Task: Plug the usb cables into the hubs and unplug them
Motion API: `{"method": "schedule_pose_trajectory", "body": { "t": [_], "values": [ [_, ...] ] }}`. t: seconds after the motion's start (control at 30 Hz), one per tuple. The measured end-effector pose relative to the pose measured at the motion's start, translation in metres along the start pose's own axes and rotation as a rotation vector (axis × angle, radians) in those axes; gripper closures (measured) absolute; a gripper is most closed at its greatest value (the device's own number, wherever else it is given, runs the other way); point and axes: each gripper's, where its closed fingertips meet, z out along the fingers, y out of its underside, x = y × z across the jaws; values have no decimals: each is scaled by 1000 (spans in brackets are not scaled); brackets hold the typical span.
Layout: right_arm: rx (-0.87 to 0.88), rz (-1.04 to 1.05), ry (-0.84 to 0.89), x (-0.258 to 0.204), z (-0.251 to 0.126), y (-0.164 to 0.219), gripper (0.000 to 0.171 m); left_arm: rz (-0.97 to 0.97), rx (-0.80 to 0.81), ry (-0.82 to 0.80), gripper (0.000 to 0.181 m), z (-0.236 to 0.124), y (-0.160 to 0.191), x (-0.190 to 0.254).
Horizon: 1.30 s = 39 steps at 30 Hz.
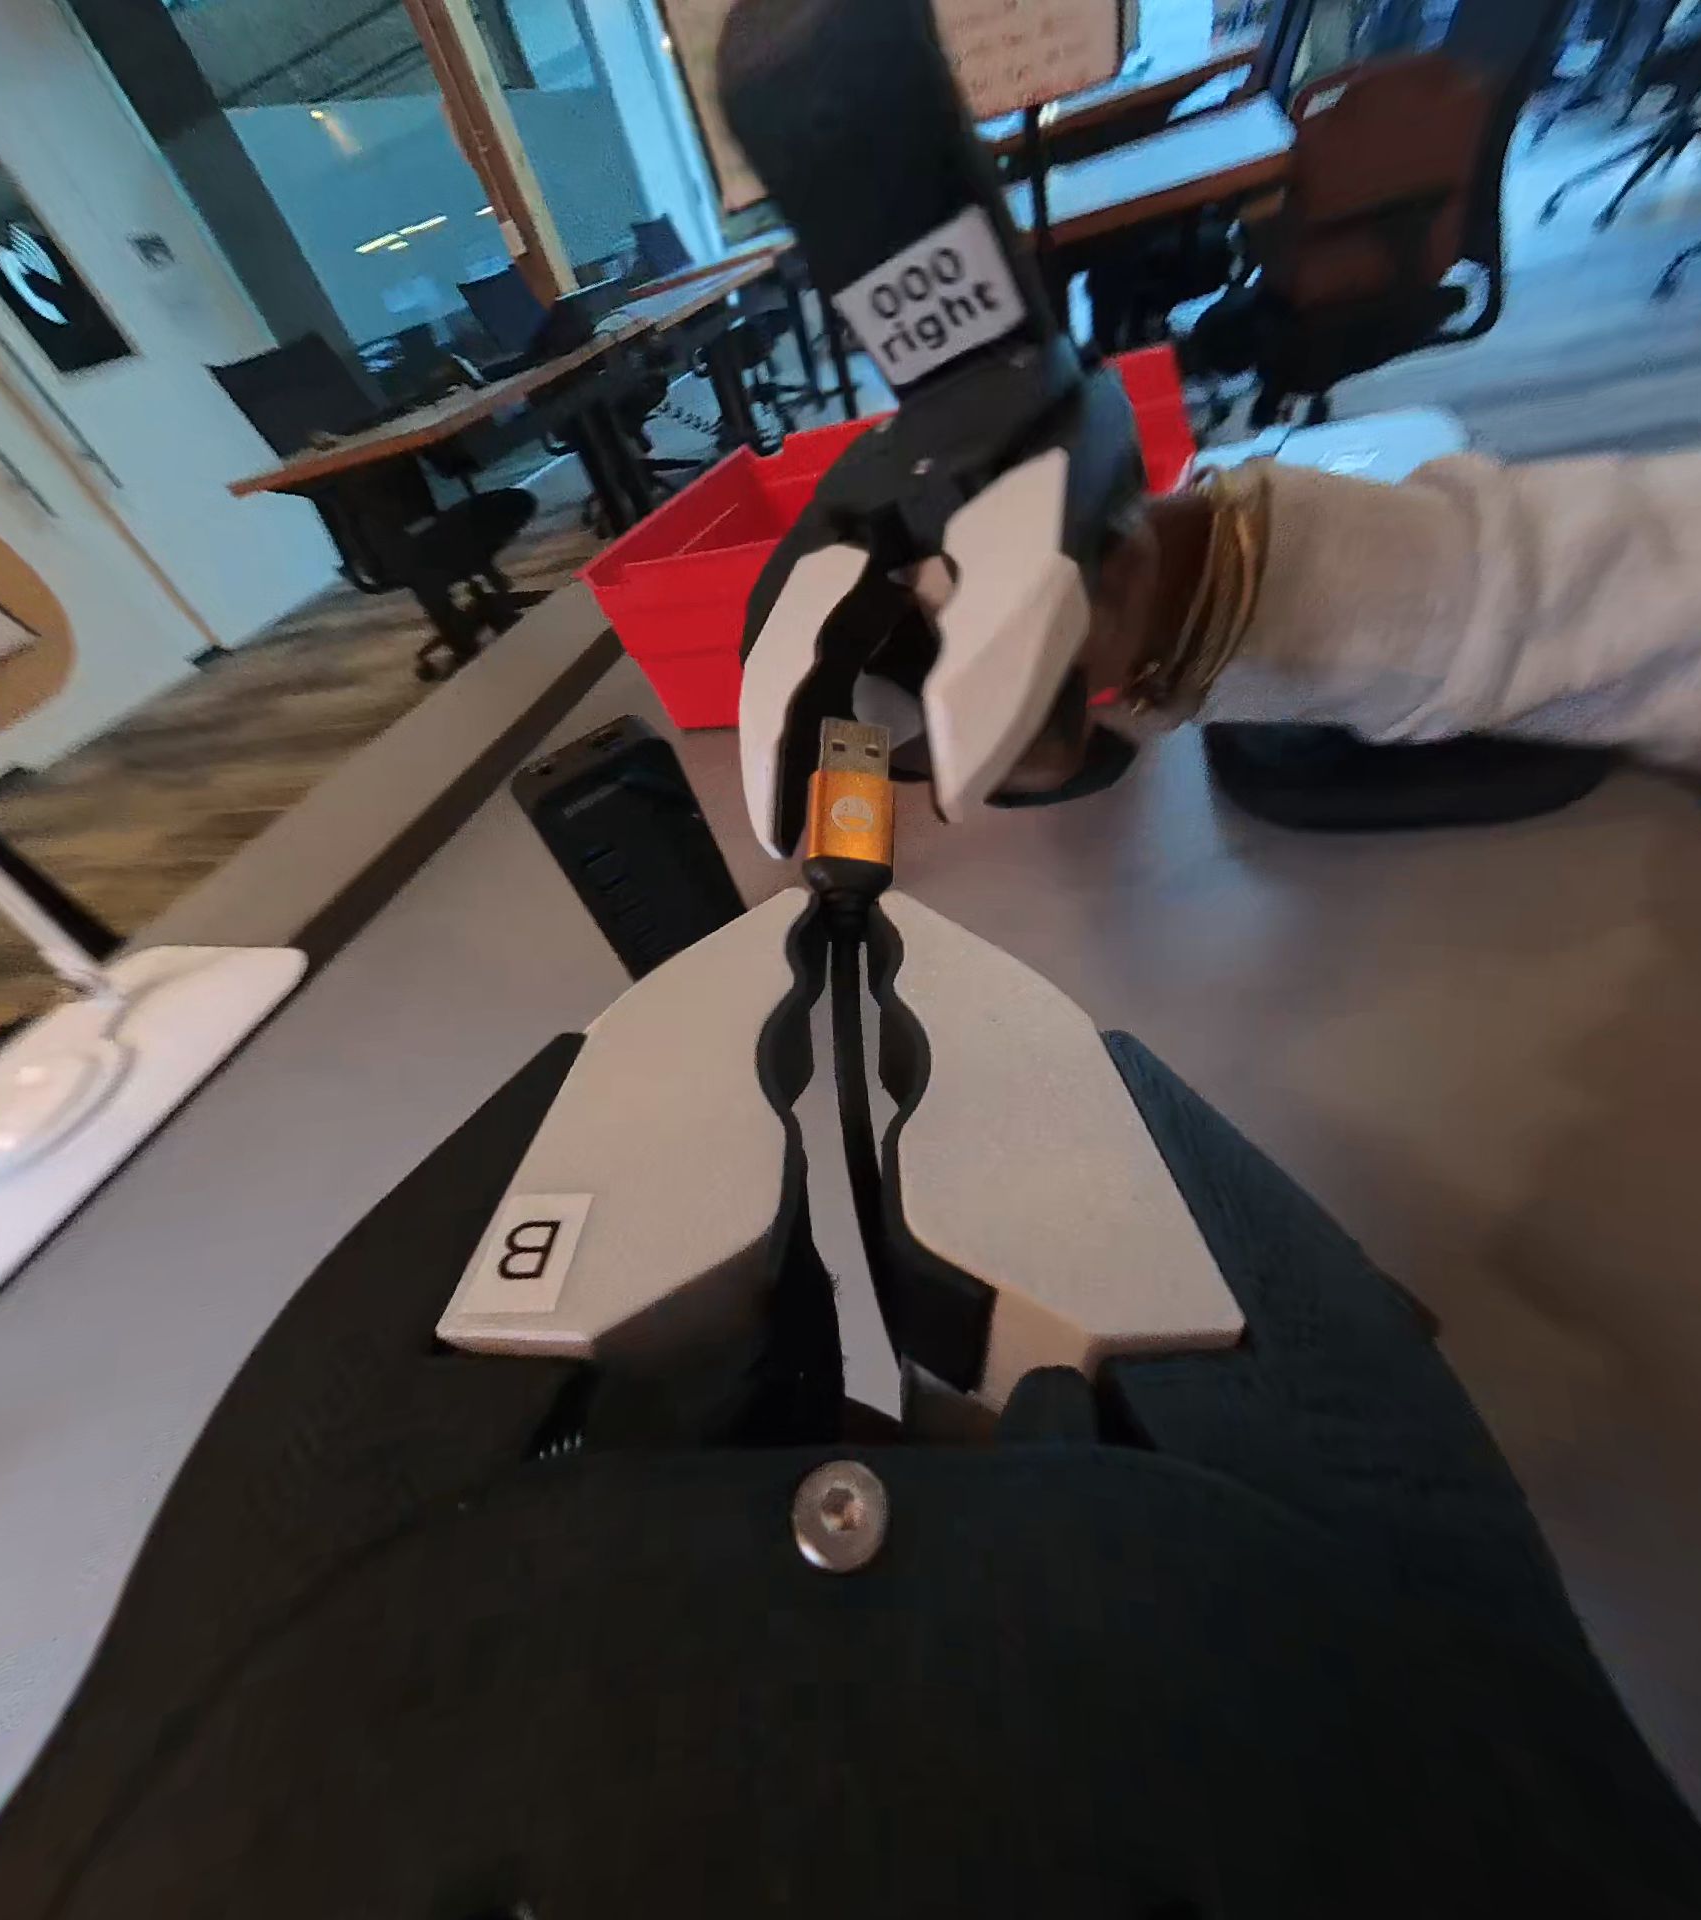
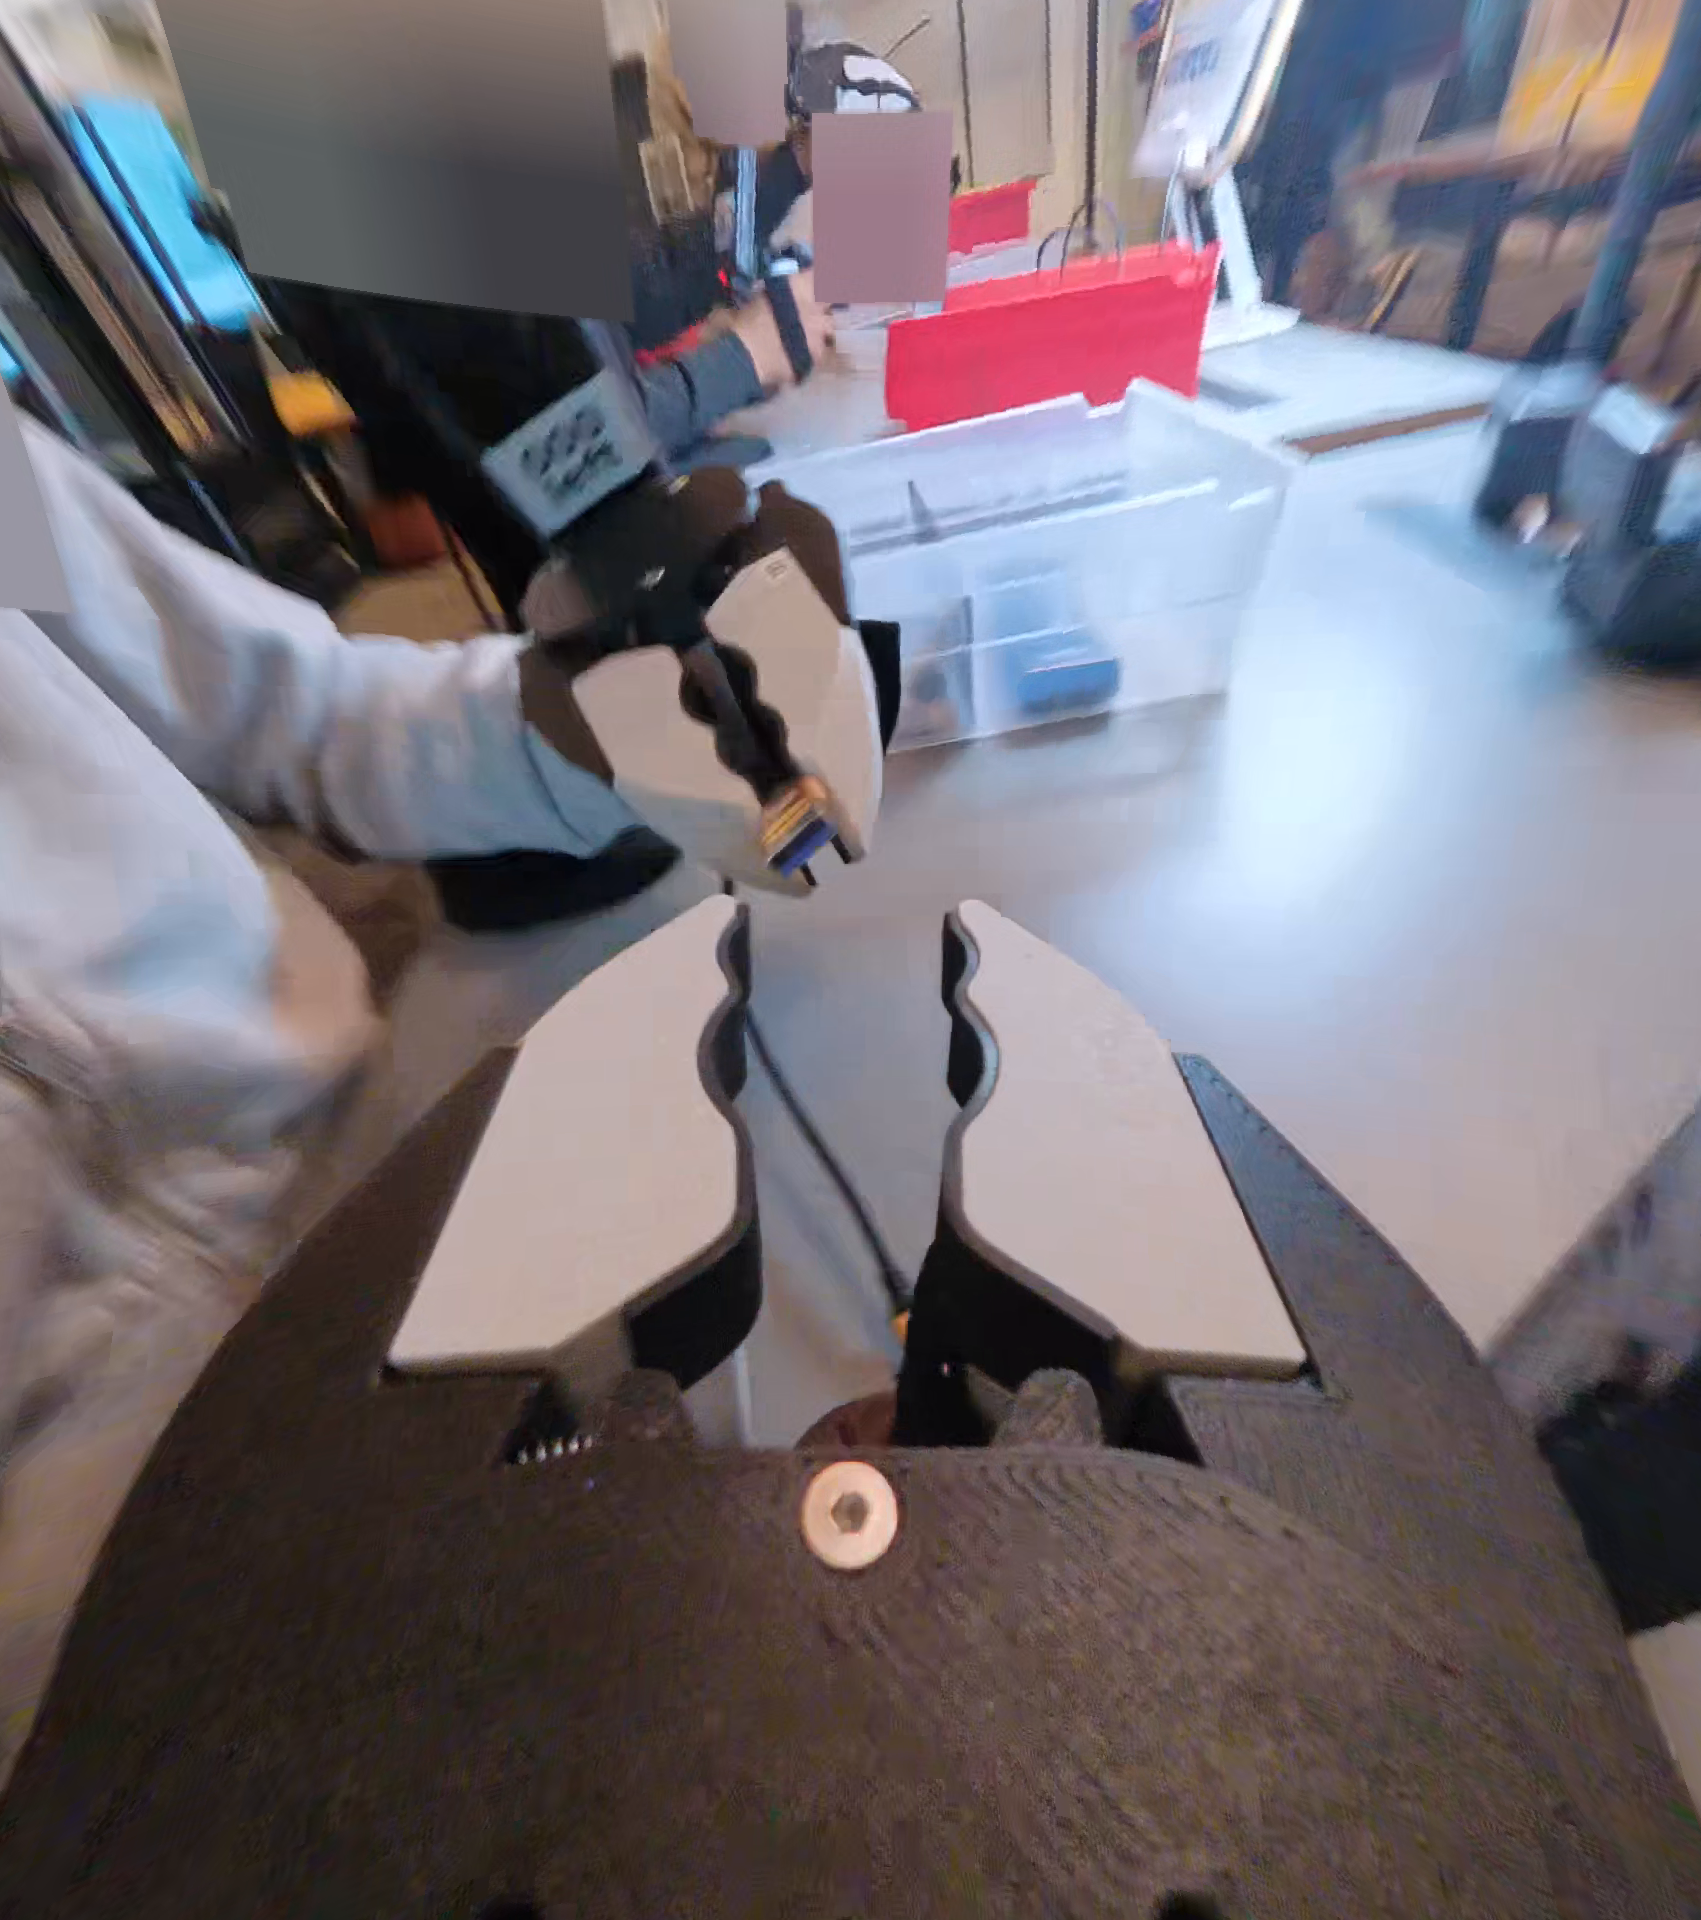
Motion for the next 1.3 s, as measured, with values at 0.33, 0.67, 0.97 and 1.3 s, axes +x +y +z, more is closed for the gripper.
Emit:
{"method": "schedule_pose_trajectory", "body": {
  "t": [0.33,0.67,0.97,1.3],
  "values": [
    [11,-320,32,-19,5,-3,141,-102,-14,195,174,-1,5,23],
    [65,-240,-45,-27,5,-10,156,-76,100,136,160,-3,-7,15],
    [307,-56,-86,-19,-5,-38,157,79,320,-61,120,-17,-42,-3],
    [320,-58,-151,-33,10,-35,157,-131,335,88,154,-13,-38,10]
  ]
}}
